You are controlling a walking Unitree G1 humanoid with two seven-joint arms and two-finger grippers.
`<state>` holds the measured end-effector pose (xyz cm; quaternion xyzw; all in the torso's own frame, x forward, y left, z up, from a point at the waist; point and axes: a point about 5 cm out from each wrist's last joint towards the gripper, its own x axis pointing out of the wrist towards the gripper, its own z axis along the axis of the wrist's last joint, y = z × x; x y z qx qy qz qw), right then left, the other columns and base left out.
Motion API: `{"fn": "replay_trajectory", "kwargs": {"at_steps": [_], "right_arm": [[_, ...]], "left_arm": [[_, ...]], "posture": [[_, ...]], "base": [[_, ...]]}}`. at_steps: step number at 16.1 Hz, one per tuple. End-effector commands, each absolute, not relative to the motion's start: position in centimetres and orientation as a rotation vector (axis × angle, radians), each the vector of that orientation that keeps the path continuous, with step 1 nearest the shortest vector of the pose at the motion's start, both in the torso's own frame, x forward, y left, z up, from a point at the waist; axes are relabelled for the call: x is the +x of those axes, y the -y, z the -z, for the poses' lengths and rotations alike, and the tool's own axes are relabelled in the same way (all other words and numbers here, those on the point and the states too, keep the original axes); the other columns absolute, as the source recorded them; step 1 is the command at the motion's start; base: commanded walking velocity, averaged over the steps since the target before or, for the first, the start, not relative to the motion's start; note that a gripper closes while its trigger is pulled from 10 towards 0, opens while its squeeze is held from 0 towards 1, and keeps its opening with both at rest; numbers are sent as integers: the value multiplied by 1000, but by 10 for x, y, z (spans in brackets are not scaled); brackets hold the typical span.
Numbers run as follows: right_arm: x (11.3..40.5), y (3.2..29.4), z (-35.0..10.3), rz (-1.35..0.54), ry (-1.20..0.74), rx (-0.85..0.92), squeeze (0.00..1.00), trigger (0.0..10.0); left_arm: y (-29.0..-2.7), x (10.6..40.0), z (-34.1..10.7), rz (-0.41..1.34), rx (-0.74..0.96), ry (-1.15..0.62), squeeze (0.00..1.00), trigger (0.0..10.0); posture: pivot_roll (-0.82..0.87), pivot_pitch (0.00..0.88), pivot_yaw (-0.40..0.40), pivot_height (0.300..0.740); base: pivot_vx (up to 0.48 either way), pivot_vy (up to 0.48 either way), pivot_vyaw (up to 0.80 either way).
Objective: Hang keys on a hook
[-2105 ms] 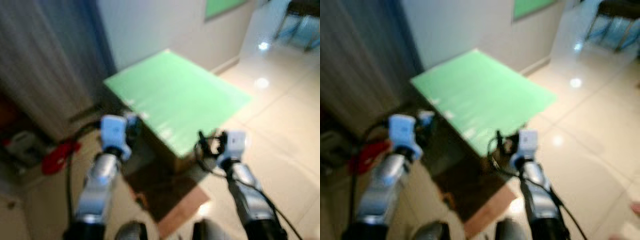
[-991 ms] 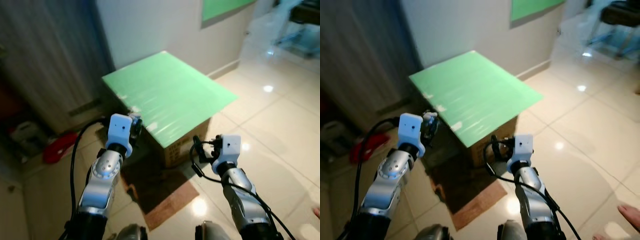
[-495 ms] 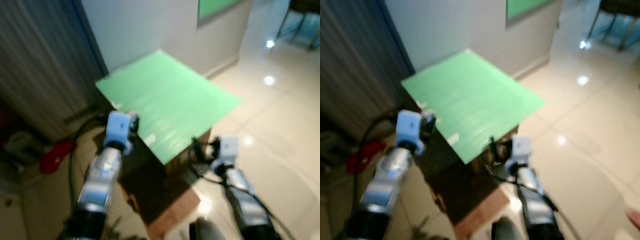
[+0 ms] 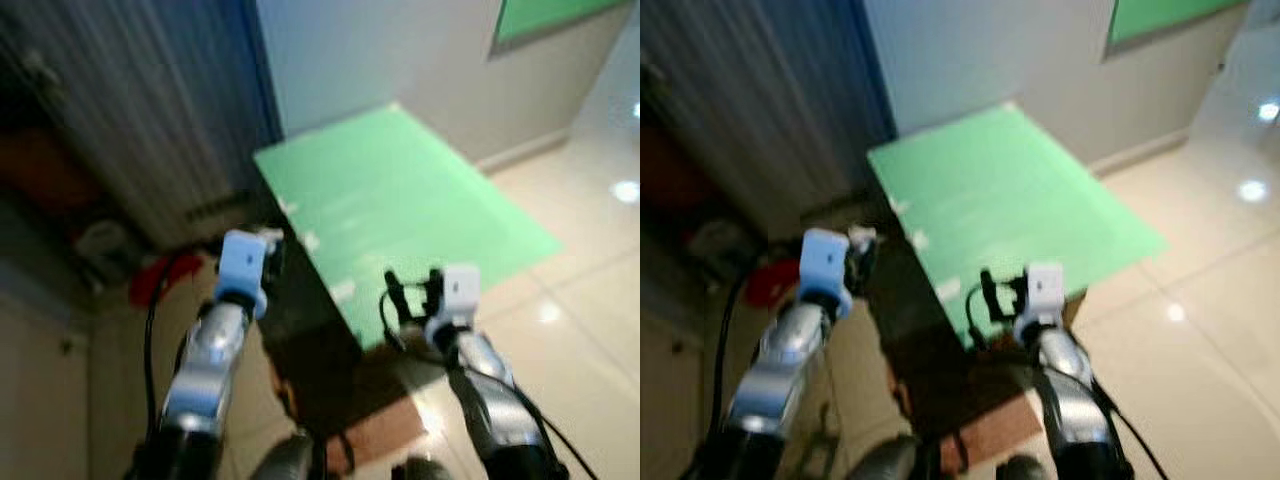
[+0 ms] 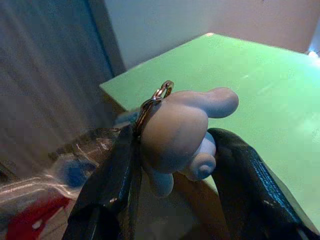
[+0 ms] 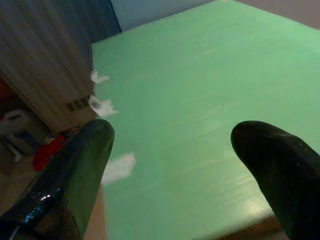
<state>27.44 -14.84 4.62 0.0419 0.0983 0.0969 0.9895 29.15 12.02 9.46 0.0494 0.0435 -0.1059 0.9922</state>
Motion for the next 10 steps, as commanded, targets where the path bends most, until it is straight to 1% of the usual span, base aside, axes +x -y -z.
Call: {"fn": "replay_trajectory", "kwargs": {"at_steps": [1, 3, 4, 5, 7, 10], "right_arm": [[273, 148, -45, -196, -206, 85, 0, 10000], [274, 150, -49, -171, -170, 90, 0, 10000], [275, 152, -54, -160, -132, 88, 0, 10000], [276, 154, -60, -146, -94, 93, 0, 10000], [274, 160, -72, -118, -12, 108, 0, 10000], [270, 166, -78, -98, 38, 89, 0, 10000]], "left_arm": [[-123, 288, -93, 208, 104, -79, 0, 0], [-133, 283, -92, 176, 148, -12, 0, 0], [-142, 279, -93, 130, 90, 21, 0, 0], [-152, 274, -94, 85, 52, 37, 0, 0], [-171, 264, -99, 0, 6, 60, 0, 0], [-176, 261, -105, -67, 39, 92, 0, 0]], "posture": [[-139, 78, 94, 705], [-147, 72, 101, 721], [-156, 71, 107, 730], [-165, 68, 111, 739], [-162, 65, 111, 740], [-152, 60, 111, 740]], "base": [[0, 0, 469], [0, 0, 425], [0, 0, 400], [0, 0, 0], [0, 0, 0], [0, 0, 0]]}}
